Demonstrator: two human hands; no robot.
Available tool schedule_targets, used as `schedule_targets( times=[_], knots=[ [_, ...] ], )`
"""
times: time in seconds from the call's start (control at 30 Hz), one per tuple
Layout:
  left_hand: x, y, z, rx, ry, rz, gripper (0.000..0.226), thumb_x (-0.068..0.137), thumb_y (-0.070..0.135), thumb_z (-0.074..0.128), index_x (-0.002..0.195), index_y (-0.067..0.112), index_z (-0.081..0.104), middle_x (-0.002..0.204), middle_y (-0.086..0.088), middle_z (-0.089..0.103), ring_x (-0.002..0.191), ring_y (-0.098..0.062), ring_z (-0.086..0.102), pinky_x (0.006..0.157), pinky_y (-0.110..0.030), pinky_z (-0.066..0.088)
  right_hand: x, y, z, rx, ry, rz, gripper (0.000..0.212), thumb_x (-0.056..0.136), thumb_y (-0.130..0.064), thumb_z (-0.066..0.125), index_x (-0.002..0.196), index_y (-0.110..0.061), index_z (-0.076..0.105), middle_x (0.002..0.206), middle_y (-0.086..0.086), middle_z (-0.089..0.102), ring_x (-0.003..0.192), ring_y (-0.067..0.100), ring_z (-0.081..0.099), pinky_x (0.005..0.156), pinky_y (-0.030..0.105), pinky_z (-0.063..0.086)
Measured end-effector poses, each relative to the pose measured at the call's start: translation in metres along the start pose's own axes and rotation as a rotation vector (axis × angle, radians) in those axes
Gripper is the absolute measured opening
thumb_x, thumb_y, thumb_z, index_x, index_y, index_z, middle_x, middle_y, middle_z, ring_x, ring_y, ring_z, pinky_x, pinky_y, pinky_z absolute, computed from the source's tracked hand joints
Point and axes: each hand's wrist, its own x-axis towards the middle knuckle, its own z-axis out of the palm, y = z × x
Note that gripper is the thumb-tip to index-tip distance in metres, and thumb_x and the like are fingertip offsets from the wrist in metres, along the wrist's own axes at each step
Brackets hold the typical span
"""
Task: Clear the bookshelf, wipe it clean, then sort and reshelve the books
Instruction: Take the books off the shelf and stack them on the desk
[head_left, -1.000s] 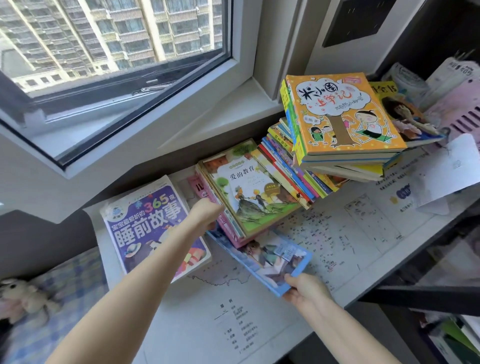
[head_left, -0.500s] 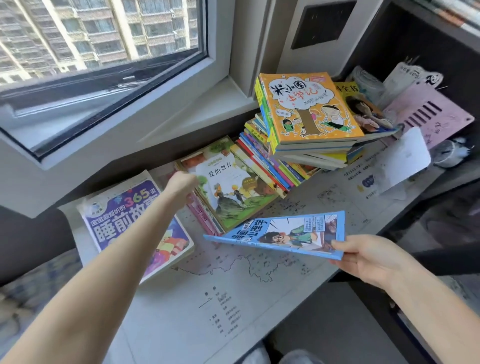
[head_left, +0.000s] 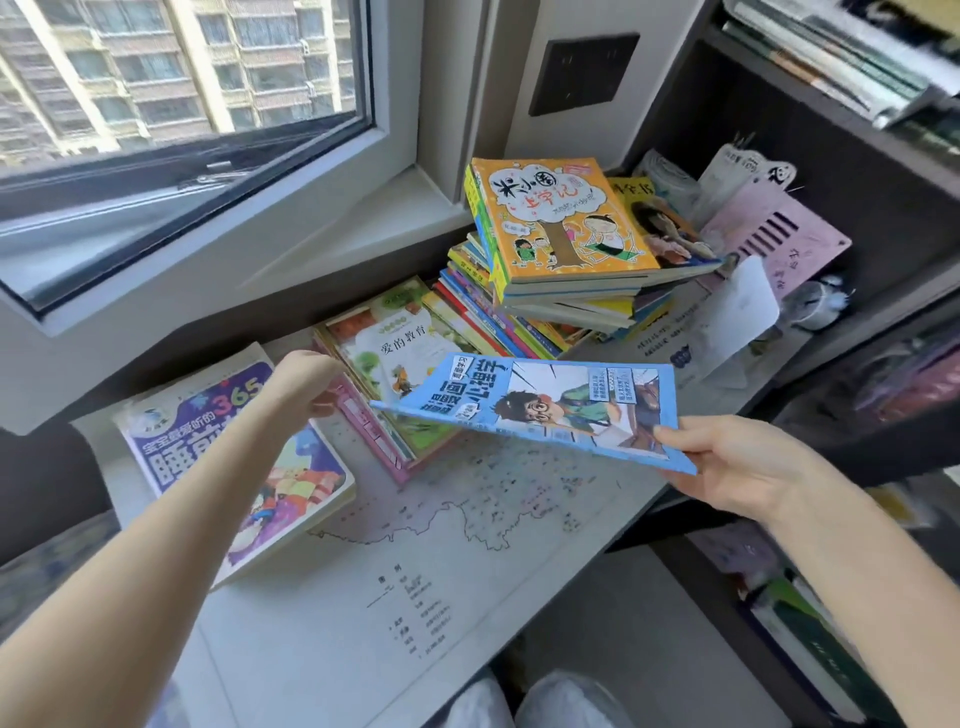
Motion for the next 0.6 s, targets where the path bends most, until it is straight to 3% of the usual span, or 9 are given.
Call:
schedule_targets(
  times=[0.17,0.23,0.3,0.33,0.4,0.47,0.53,0.6],
  knots=[
    [-0.012,0.005,0.0,-0.07,0.185,0.074,0.015,0.076,0.0,0.045,0.067,0.008,0.054,0.068,-0.012,0.049,0.061,-0.024,0.044,0.058,-0.029,0.036,0.069,0.045,0.073,0.195,-0.041,0.18,0.018,0.098,0.003,0.044,0.083,-0.003,0.051,0.047,0.011,0.062,0.035,0.017,0.06,0.031,0.021,0.044],
    [-0.021,0.01,0.004,-0.076,0.208,0.11,0.017,0.076,0.001,0.044,0.073,0.008,0.059,0.066,-0.009,0.049,0.056,-0.022,0.04,0.054,-0.024,0.032,0.09,0.056,0.106,0.295,-0.038,0.175,0.017,0.098,0.002,0.045,0.082,-0.001,0.049,0.051,0.015,0.063,0.041,0.023,0.063,0.043,0.025,0.053],
    [-0.03,0.014,0.009,-0.071,0.208,0.146,0.018,0.08,0.004,0.047,0.085,0.009,0.064,0.07,-0.008,0.052,0.062,-0.022,0.043,0.058,-0.026,0.035,0.096,0.058,0.13,0.36,-0.082,0.113,0.013,0.1,0.0,0.042,0.093,-0.002,0.053,0.079,0.021,0.067,0.081,0.031,0.07,0.082,0.033,0.056],
    [-0.035,0.017,0.012,-0.061,0.205,0.167,0.017,0.08,0.006,0.048,0.085,0.011,0.064,0.072,-0.008,0.052,0.064,-0.023,0.044,0.061,-0.028,0.036,0.097,0.057,0.137,0.359,-0.099,0.095,0.016,0.101,-0.001,0.039,0.108,-0.003,0.054,0.101,0.024,0.065,0.107,0.035,0.062,0.1,0.04,0.046],
    [-0.045,0.023,0.017,-0.015,0.193,0.203,0.013,0.077,0.008,0.049,0.08,0.014,0.061,0.073,-0.009,0.053,0.067,-0.024,0.045,0.064,-0.031,0.037,0.093,0.055,0.143,0.242,-0.114,0.069,0.037,0.102,0.001,0.034,0.139,-0.002,0.039,0.14,0.029,0.044,0.135,0.037,0.039,0.114,0.043,0.027],
    [-0.058,0.03,0.024,0.043,0.172,0.239,0.016,0.081,0.004,0.048,0.081,0.013,0.061,0.08,-0.009,0.057,0.076,-0.025,0.049,0.068,-0.032,0.038,0.089,0.054,0.139,0.028,-0.12,0.033,0.043,0.102,0.003,0.031,0.144,0.008,0.027,0.148,0.03,0.031,0.139,0.038,0.031,0.117,0.04,0.021],
    [-0.072,0.039,0.033,0.051,0.134,0.277,0.018,0.085,0.001,0.047,0.085,0.011,0.062,0.087,-0.009,0.06,0.084,-0.024,0.051,0.074,-0.032,0.041,0.088,0.049,0.131,-0.066,-0.12,0.015,0.041,0.101,0.005,0.034,0.141,0.008,0.034,0.141,0.029,0.042,0.131,0.035,0.045,0.11,0.037,0.036],
    [-0.087,0.05,0.042,0.036,0.08,0.312,0.018,0.087,0.0,0.047,0.088,0.012,0.061,0.09,-0.007,0.059,0.087,-0.023,0.052,0.078,-0.033,0.041,0.071,0.038,0.119,-0.204,-0.142,-0.074,0.035,0.098,0.005,0.04,0.133,0.007,0.046,0.128,0.028,0.056,0.116,0.033,0.059,0.092,0.033,0.052]
  ],
)
